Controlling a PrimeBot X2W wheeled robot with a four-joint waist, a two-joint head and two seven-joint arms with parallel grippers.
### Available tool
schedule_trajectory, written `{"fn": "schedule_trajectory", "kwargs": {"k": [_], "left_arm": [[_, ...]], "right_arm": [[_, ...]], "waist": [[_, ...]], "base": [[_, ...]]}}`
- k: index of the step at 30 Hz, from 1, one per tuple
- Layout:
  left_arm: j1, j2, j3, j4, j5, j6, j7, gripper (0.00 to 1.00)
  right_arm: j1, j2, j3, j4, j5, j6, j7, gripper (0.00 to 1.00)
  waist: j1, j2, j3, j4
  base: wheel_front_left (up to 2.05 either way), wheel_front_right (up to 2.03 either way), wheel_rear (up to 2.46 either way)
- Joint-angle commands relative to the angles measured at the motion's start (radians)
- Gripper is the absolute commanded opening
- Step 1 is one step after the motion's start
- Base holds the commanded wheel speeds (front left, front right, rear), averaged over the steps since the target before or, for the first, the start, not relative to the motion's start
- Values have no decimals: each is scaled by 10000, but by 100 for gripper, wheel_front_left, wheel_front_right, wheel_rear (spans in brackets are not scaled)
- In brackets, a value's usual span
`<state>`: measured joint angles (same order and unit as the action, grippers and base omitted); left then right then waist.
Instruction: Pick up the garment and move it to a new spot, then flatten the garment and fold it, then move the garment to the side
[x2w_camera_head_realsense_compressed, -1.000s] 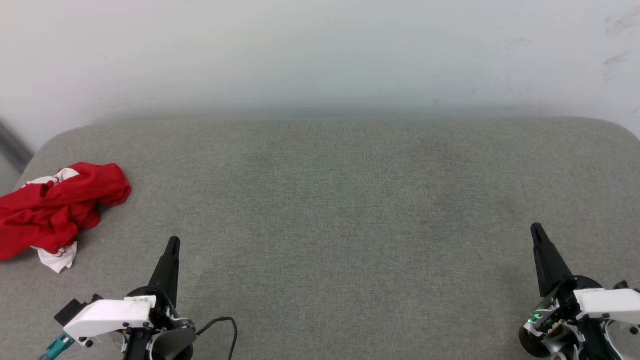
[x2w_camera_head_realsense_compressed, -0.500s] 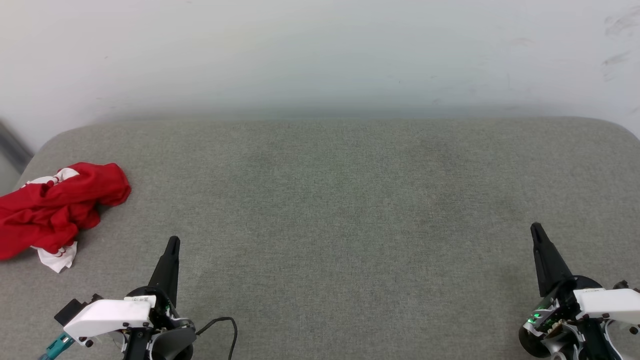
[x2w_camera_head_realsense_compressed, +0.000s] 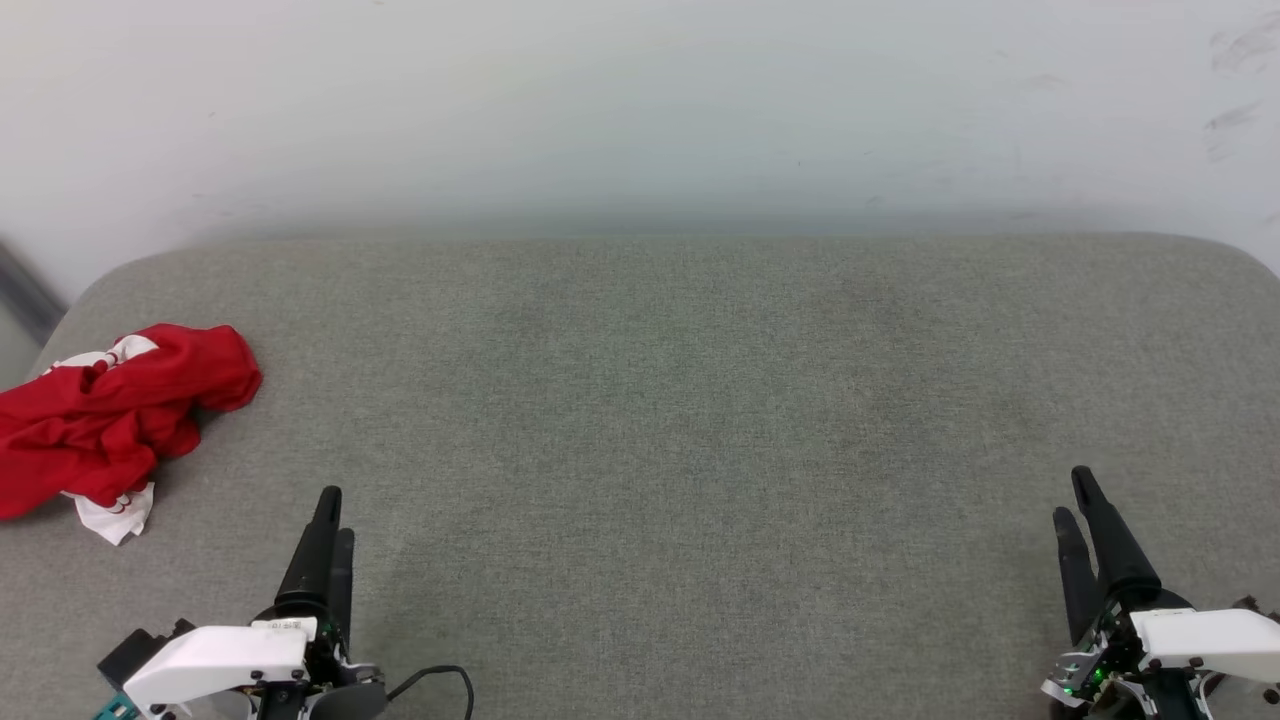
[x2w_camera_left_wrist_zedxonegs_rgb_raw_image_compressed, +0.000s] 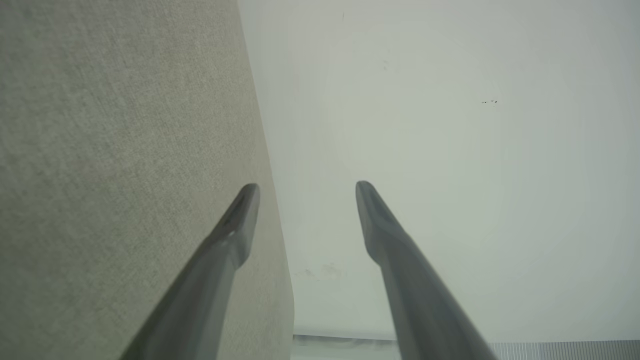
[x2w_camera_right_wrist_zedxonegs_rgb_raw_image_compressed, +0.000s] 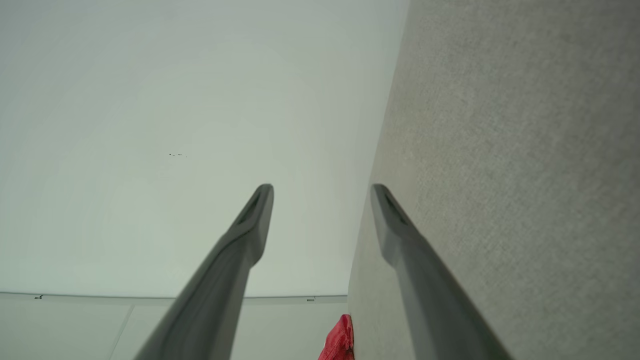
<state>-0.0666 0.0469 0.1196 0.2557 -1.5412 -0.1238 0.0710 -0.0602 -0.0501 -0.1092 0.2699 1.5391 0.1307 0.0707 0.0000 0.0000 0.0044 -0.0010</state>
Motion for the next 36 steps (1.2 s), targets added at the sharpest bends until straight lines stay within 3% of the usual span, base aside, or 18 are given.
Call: {"fn": "schedule_trajectory", "kwargs": {"k": [1,19,36], "left_arm": [[-126,24,89,-273,296,50,-94,100],[198,30,-611,-1512,4781,1475,-881,100],[510,247,-1281,-1824,7651,2345,-1495,100]], "right_arm": [[-136,-14,-42,-251,-329,2,-85,100],[182,-13,261,-1599,-4939,2,-870,100],[553,-12,501,-1729,-8122,1,-1486,100]], "waist": [[0,0,3,1],[0,0,28,9],[0,0,22,33]], "base": [[0,0,0],[0,0,0],[0,0,0]]}}
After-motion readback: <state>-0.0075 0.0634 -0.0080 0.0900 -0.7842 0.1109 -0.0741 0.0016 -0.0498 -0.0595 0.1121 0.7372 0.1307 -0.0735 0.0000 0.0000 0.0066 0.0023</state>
